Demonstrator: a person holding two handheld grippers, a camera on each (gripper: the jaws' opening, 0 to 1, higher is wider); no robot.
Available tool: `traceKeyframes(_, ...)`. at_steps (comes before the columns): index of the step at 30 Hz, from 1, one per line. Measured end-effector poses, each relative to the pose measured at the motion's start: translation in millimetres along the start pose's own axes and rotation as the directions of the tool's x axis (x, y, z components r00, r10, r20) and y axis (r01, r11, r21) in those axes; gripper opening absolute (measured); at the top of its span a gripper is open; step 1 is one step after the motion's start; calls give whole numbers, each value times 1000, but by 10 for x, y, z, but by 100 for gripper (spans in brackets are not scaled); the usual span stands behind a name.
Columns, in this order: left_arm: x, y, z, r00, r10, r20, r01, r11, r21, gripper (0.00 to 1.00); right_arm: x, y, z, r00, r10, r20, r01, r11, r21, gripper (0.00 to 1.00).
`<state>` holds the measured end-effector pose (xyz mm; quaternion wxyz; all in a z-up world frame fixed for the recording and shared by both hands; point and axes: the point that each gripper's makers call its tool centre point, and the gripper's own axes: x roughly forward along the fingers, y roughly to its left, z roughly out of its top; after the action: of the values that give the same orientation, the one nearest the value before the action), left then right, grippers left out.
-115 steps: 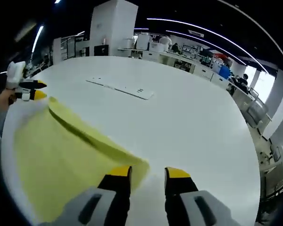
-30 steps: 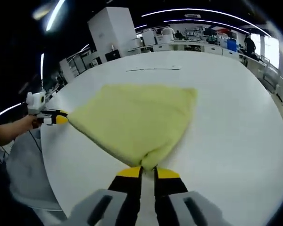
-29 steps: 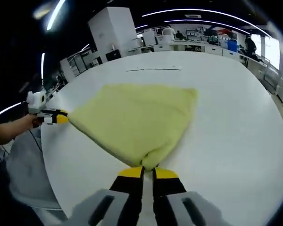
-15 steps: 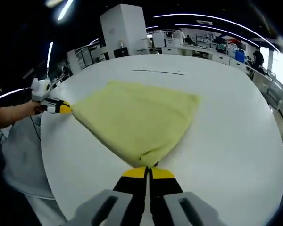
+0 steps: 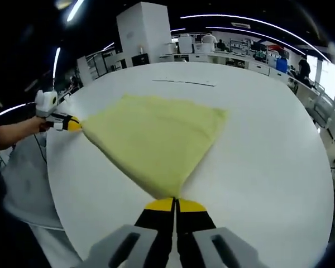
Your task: Fold the garment on the visible template until the final outline fits inside the template.
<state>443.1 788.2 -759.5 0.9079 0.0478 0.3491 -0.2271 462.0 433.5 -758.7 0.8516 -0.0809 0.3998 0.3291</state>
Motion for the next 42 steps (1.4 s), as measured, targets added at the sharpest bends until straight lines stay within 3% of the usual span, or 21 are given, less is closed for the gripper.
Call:
traceKeyframes(9,-63,-62,-62,1000,-11,-11,11,1000,7,0,-49,67,-81,1000,6,-22,-7,999,-40,0)
traceKeyframes(26,-186,-202,-201,999,-33,-28,33,999,7,0,-155,132,-188,1000,17,-20,-17,999,-28,0)
traceKeyframes(29,-193,-192,-208,999,-30,-22,29,1000,-10,1,-136,119,-187,1000,1,-6,-1,1000,17,0)
traceKeyframes(32,-216,-170,-229,999,-25,-21,25,1000,-19,5,-144,103,-191,1000,-8,-2,8,999,35,0)
traceKeyframes(34,-252,-137,-236,1000,-13,-17,13,1000,-22,13,-182,120,-166,1000,3,9,-3,999,44,1)
traceKeyframes(42,-431,-146,-95,999,13,32,-12,999,-33,44,-302,264,65,997,29,77,-30,1000,4,47)
